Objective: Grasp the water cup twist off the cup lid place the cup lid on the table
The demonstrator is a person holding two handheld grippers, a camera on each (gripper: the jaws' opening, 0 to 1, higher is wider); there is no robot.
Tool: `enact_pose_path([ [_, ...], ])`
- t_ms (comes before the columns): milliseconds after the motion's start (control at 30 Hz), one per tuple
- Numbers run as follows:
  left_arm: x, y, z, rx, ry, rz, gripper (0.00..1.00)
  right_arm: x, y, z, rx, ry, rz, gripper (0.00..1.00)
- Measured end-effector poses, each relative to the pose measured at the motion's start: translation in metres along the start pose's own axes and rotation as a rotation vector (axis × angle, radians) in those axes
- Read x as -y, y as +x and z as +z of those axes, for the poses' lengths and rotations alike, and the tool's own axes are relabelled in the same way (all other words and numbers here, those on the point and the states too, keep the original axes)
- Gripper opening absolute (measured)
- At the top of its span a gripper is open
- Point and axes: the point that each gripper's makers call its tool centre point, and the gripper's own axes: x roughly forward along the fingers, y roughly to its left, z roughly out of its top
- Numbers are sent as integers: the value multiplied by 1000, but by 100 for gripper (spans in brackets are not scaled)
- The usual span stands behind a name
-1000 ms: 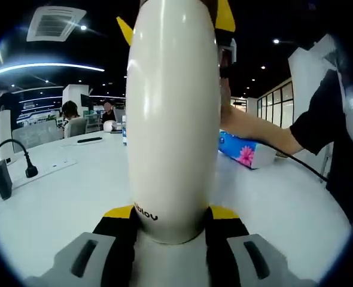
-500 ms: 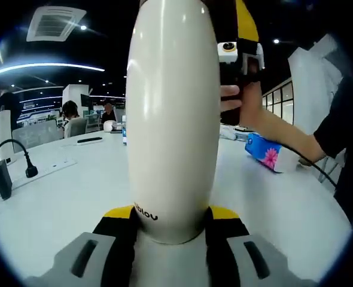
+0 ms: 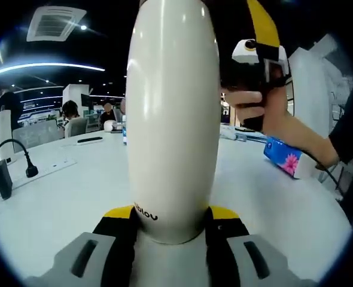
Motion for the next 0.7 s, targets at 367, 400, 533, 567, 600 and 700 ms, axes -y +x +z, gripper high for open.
enact_pose_path([
  [367, 0, 0, 0, 1, -1, 4, 47, 3, 1, 2, -19, -70, -104, 60],
  [400, 0, 0, 1, 3, 0, 4, 47, 3, 2, 2, -21, -71, -108, 60],
  [533, 0, -1, 1, 2, -1, 5, 47, 9, 2, 7, -19, -105, -159, 60],
  [567, 0, -1, 1, 2, -1, 5, 47, 11, 2, 9, -10, -107, -169, 60],
  [600, 0, -1, 1, 2, -1, 5, 47, 12, 1, 11, -4, -101, -173, 60],
  [700, 0, -1, 1, 3, -1, 6, 47, 17, -1, 16, 12, -85, -198, 58],
])
